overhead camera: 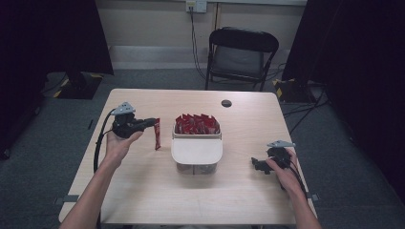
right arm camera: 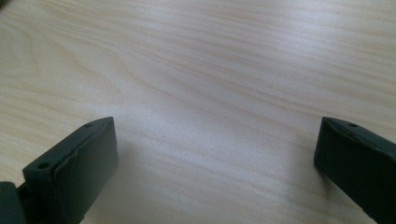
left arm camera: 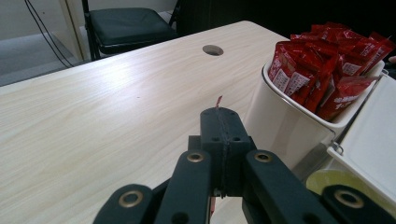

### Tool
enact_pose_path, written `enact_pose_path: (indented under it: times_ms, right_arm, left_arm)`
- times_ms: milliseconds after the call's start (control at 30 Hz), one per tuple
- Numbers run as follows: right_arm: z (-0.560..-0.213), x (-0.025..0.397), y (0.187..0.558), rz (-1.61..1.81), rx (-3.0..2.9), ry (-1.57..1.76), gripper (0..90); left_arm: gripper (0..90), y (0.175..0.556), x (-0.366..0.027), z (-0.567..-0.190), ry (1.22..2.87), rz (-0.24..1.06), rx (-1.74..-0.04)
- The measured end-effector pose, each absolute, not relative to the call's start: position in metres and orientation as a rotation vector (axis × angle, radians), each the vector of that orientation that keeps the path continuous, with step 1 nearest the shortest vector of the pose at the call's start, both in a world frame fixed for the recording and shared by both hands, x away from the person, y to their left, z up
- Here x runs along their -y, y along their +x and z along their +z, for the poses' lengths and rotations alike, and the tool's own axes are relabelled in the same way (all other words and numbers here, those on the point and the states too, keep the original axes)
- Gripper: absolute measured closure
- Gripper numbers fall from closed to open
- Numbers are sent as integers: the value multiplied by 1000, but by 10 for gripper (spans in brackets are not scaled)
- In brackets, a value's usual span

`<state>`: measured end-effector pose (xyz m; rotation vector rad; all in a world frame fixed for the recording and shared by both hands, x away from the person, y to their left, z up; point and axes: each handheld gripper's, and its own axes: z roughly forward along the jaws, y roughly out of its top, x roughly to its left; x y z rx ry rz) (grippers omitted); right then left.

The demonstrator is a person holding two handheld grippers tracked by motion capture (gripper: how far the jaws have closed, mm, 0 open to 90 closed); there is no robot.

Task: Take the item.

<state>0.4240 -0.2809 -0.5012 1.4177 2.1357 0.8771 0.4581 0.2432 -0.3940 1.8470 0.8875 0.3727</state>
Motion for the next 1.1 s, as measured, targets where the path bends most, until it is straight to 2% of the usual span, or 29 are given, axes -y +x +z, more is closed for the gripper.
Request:
enact_pose_path:
  times_ms: [600,1100]
  right_arm:
    - [-501,281,424,877,-2136,1418,0]
    - [-501,281,424,877,-2136,1418,0]
  left_arm:
    - [900,438,-275,-398,1871,351,-898]
    - [900,418,-285,-408,1918,349,-893]
